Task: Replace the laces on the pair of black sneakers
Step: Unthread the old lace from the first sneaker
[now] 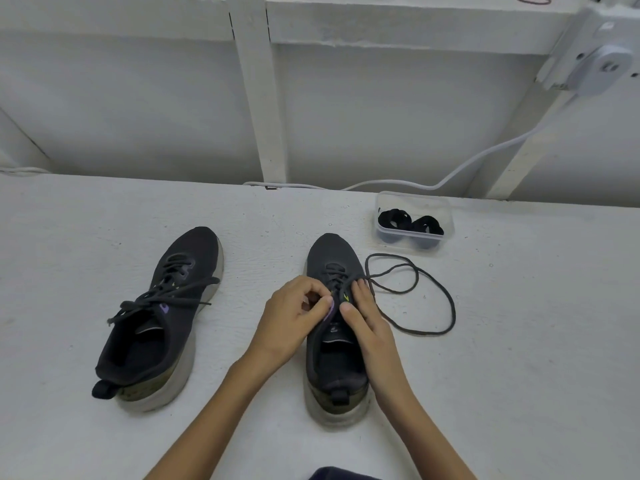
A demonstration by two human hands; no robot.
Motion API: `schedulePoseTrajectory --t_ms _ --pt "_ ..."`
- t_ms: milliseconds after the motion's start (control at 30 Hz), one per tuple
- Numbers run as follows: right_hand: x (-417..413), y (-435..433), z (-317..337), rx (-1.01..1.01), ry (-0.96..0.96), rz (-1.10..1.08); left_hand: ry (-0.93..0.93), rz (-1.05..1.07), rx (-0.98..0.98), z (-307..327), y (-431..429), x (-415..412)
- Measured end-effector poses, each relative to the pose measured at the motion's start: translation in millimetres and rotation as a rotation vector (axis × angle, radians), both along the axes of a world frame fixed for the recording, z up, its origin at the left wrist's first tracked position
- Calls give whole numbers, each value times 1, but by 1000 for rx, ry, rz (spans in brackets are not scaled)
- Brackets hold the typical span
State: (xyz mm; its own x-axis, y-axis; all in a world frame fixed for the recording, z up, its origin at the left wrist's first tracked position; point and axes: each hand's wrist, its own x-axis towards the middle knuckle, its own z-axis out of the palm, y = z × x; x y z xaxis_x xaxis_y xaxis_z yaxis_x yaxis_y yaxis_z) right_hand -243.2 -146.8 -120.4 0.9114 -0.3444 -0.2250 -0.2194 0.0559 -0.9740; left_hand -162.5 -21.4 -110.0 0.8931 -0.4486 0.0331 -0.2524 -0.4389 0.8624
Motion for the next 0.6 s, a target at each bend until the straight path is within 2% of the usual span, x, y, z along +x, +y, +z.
schedulePoseTrajectory --t_ms 167,233,333,400,600 --pt "1 2 0 -33 -21 14 -124 83 105 -4 -9 4" --pt "1 0 0 -23 -21 9 -89 94 51 -5 -10 5" --pt "0 0 0 -27 -12 6 85 145 -132 -8 -1 5" --pt "0 0 -1 -31 -10 5 179 146 -177 -8 6 3" --pt "0 0 -2 -16 -21 -5 127 89 -161 -6 5 -10"
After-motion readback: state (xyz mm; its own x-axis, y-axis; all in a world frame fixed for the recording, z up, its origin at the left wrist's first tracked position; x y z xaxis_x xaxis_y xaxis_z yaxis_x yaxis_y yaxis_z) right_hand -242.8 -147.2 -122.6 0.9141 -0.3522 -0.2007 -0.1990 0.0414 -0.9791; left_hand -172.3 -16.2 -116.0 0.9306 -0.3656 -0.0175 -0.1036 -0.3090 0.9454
